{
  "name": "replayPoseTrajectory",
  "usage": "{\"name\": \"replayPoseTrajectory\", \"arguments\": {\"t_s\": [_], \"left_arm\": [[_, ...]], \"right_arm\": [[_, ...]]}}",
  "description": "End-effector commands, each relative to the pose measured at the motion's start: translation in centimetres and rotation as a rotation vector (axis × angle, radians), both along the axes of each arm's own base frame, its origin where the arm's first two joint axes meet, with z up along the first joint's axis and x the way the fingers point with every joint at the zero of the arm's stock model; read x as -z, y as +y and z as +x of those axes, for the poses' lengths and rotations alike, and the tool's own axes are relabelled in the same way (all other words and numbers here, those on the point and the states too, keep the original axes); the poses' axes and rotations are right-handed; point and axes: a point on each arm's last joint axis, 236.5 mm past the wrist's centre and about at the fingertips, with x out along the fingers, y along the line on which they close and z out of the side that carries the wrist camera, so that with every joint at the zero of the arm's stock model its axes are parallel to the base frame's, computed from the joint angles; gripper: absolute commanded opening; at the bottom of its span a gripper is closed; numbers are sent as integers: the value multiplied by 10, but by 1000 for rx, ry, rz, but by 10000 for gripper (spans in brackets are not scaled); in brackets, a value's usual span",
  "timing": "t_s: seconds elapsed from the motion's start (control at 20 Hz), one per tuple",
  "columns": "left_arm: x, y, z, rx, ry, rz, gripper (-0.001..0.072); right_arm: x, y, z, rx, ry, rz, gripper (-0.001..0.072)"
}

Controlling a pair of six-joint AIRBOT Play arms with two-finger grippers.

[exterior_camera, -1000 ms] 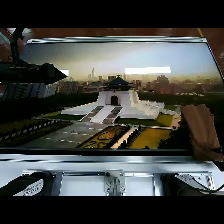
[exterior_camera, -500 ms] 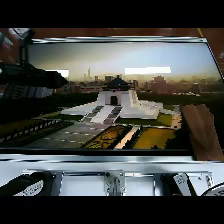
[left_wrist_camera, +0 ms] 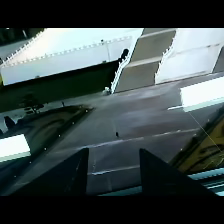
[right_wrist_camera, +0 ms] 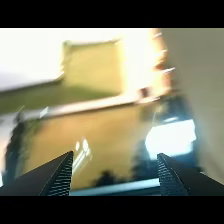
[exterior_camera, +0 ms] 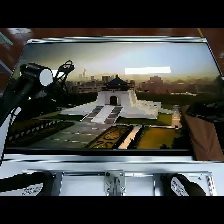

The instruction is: Fold the shirts.

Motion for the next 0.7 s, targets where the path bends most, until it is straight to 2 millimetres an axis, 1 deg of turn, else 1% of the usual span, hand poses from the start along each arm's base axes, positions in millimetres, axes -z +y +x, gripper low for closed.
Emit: {"name": "replayPoseTrajectory", "arguments": {"t_s": [0.0,0.1,0.65], "left_arm": [[-4,-7,10,-7,-50,-18,392],[-3,-7,10,-6,-48,-18,392],[-3,-7,12,22,-58,-12,392]], "right_arm": [[8,40,-5,-106,78,6,633],[8,45,-5,-119,76,13,633],[8,45,-5,-119,76,14,633]]}}
